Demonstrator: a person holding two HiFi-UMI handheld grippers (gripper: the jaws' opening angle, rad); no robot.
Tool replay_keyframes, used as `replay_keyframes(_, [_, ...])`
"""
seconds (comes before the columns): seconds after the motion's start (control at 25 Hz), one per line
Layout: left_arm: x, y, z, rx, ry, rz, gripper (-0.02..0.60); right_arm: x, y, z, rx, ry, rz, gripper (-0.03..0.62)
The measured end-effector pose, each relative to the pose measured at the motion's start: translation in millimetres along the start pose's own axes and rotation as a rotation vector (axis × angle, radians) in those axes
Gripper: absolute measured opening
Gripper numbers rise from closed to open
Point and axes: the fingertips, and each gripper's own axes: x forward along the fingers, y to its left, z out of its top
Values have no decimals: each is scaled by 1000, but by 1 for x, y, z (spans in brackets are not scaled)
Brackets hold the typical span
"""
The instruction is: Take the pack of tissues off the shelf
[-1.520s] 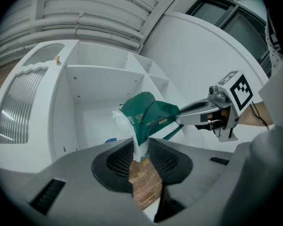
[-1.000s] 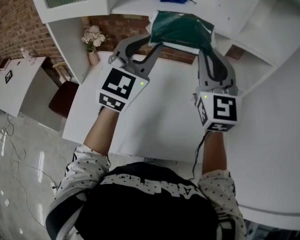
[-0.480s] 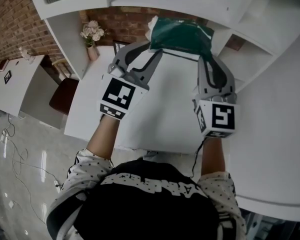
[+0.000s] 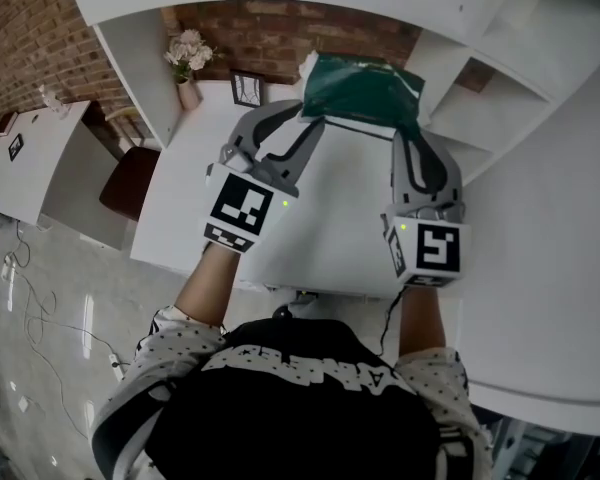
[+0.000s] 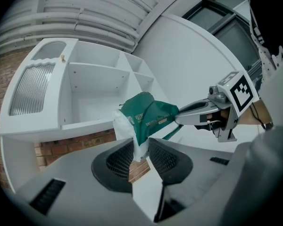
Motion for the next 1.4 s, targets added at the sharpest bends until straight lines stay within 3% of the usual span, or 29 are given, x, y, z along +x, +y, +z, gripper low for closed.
replay_keyframes(0.68, [-28, -39, -34, -33, 59, -27, 129, -38, 24, -40, 31, 57, 29, 81])
replay_keyframes(1.0, [-38, -58, -49, -65, 70, -28, 129, -55, 33, -52, -22, 69, 18, 81])
replay_keyframes(1.4, [-49, -68, -61, -73, 93, -38, 129, -66, 44, -67, -6, 91, 16, 81])
